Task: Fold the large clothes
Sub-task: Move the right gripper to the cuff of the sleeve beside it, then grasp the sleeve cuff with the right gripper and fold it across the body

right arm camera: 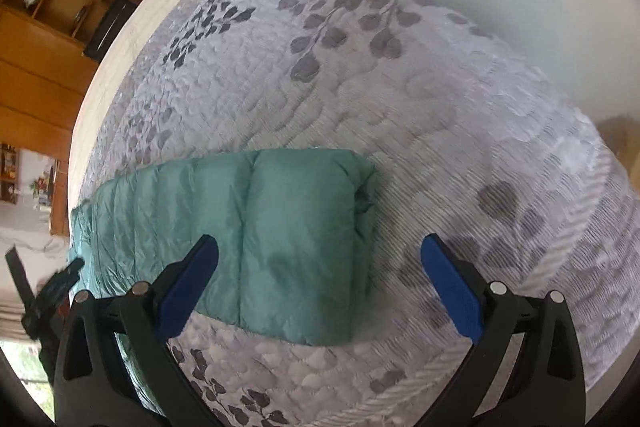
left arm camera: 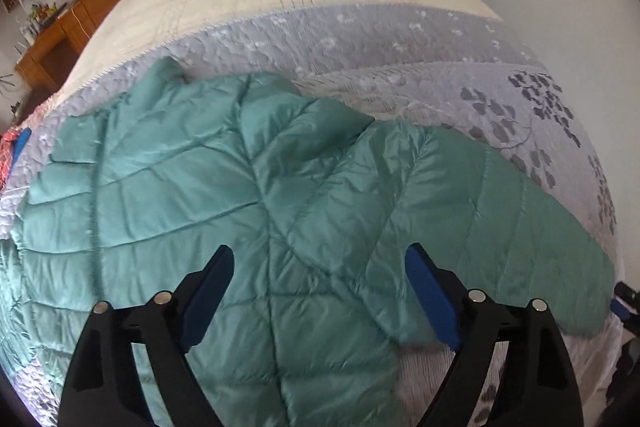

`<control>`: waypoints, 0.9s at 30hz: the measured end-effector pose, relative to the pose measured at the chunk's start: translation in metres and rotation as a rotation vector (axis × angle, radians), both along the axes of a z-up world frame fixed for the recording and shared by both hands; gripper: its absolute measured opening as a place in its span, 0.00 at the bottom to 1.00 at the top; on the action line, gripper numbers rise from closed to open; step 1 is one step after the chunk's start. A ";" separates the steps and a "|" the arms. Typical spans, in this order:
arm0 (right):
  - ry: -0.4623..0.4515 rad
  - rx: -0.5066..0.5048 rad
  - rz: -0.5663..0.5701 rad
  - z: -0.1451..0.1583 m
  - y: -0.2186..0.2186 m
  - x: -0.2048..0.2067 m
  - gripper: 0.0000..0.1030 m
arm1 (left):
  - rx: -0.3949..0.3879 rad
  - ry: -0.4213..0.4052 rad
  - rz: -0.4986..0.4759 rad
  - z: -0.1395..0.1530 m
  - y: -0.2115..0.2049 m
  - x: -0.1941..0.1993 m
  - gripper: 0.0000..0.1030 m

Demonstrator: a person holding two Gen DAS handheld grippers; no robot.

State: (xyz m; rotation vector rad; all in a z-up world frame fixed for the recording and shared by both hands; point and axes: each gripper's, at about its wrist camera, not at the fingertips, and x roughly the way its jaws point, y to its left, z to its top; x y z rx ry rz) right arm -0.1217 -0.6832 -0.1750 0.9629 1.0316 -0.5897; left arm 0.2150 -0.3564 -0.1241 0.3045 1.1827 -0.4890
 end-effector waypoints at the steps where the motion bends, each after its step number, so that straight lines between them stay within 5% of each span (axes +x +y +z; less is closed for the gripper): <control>1: 0.009 -0.001 0.014 -0.003 0.000 0.003 0.97 | 0.007 0.003 0.004 -0.004 -0.003 0.002 0.83; 9: 0.042 -0.014 0.025 -0.015 -0.003 0.016 0.90 | 0.005 0.067 0.031 -0.031 -0.010 0.022 0.68; 12: 0.067 -0.063 0.031 -0.013 -0.002 0.020 0.62 | -0.008 0.073 0.035 -0.034 -0.008 0.025 0.67; 14: -0.008 -0.015 0.042 -0.010 -0.003 0.020 0.22 | -0.023 0.079 0.031 -0.035 -0.005 0.027 0.67; 16: -0.101 0.065 0.033 -0.006 -0.006 0.020 0.14 | -0.037 0.085 0.030 -0.034 -0.002 0.028 0.65; 27: -0.382 0.037 0.224 0.079 0.048 0.098 0.13 | -0.082 0.058 0.068 -0.005 0.056 0.039 0.63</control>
